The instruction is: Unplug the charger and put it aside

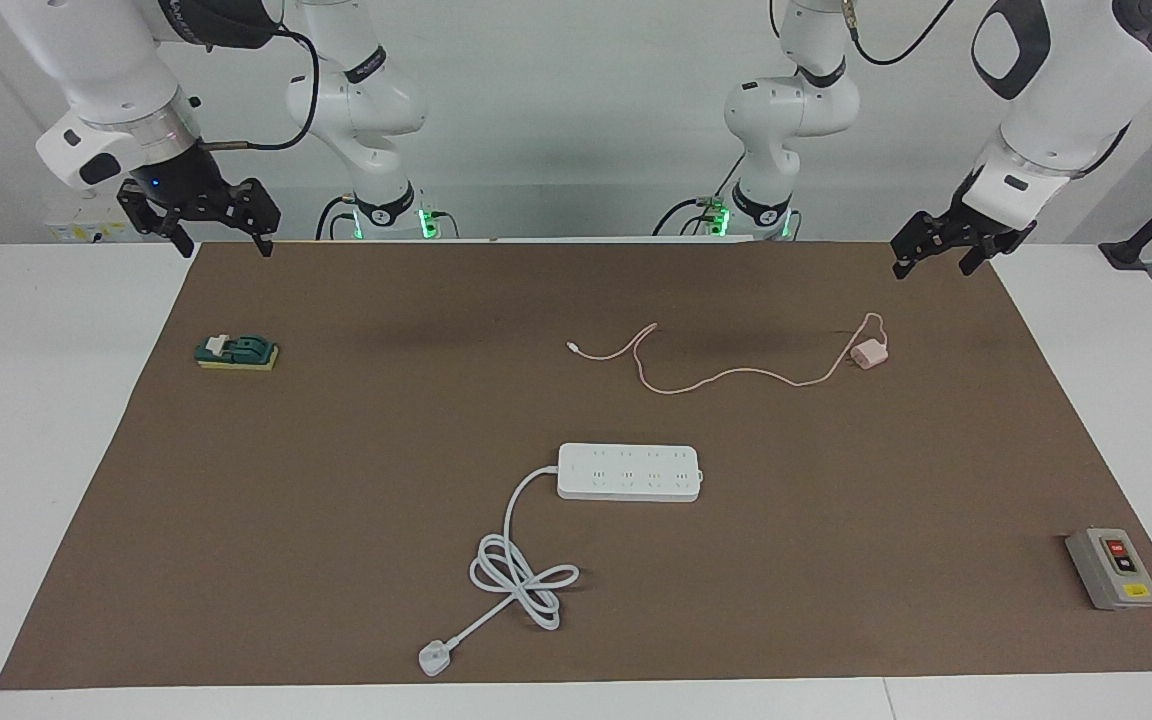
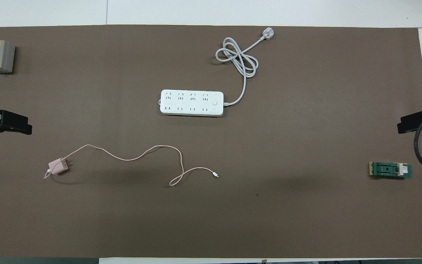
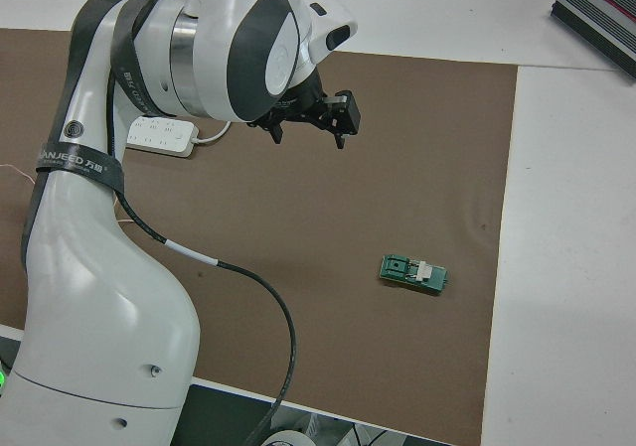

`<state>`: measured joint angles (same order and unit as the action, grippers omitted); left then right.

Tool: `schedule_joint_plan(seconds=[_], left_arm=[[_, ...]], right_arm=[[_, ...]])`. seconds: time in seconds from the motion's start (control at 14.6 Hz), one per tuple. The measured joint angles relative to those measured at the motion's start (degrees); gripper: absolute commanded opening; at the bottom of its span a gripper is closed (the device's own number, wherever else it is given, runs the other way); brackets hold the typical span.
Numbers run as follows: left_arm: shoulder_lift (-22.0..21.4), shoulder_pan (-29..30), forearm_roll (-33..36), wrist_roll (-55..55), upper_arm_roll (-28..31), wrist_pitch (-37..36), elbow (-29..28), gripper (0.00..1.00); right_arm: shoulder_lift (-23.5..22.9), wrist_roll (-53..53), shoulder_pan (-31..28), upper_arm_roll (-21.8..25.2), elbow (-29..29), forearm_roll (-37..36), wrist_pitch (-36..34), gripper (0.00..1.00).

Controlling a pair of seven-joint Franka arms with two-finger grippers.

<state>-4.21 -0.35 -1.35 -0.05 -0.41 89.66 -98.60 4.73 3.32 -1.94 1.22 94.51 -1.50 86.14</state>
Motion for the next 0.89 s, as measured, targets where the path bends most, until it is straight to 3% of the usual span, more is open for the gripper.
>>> schedule_joint_plan(seconds=[0.89], left_arm=[[0.34, -1.25, -0.1, 0.11, -0.06, 2.59, -0.08, 1.0]], right_arm=[[0.0, 0.0, -0.14, 0.05, 0.0, 0.0, 0.0, 1.0]])
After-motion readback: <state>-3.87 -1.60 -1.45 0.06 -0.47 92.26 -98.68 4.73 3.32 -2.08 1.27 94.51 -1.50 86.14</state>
